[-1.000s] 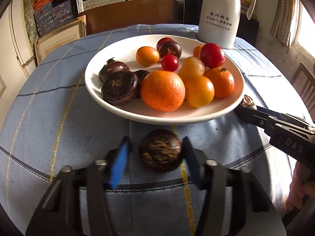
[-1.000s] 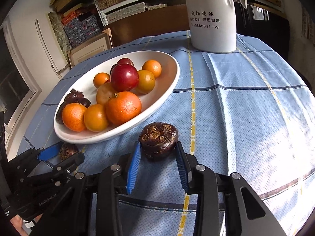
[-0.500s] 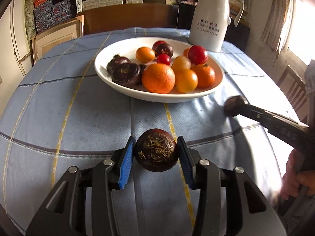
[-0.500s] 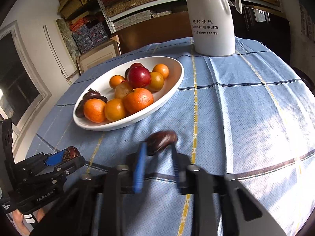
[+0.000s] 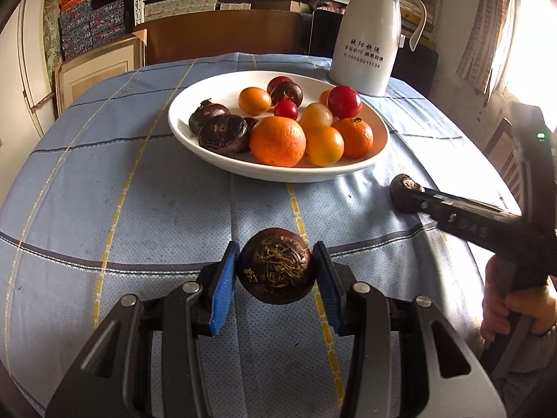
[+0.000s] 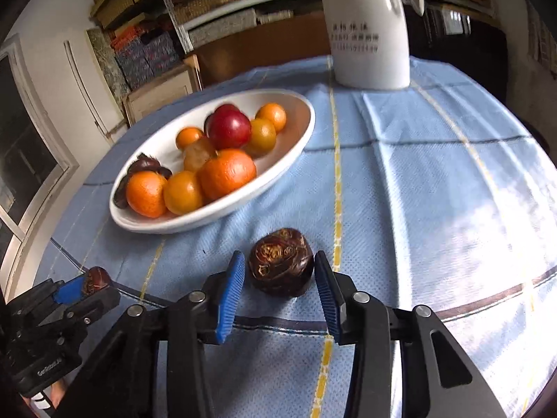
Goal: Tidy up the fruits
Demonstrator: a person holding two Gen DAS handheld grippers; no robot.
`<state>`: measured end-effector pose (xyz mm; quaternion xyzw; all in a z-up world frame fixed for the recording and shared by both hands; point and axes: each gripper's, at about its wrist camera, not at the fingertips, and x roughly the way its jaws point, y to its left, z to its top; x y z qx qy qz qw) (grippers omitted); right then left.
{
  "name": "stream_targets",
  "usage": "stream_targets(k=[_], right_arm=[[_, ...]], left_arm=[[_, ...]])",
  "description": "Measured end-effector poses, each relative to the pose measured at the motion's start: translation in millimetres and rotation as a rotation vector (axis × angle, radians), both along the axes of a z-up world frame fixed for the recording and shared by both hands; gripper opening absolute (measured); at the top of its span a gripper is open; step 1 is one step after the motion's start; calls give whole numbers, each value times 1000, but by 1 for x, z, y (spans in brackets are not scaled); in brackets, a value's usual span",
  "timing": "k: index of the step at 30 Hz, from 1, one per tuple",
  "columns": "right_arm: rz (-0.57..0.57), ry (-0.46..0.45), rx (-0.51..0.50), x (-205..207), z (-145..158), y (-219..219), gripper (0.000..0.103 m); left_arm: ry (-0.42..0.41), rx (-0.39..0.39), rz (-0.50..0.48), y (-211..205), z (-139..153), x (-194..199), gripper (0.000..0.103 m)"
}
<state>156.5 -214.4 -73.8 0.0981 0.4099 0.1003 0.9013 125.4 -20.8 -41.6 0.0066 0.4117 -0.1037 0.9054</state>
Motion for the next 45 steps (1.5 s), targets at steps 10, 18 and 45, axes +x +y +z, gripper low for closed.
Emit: stream_targets(k=[10, 18, 45], right_arm=[[33, -99, 15, -32, 16, 1, 40], [31, -178, 181, -21, 56, -13, 40], [-92, -184, 162, 9, 49, 6, 78]], left_arm=[[0, -7, 0, 1, 1, 1, 43], [-79, -32, 20, 8, 52, 42, 43], [-81, -11, 231, 52, 26, 89, 98]])
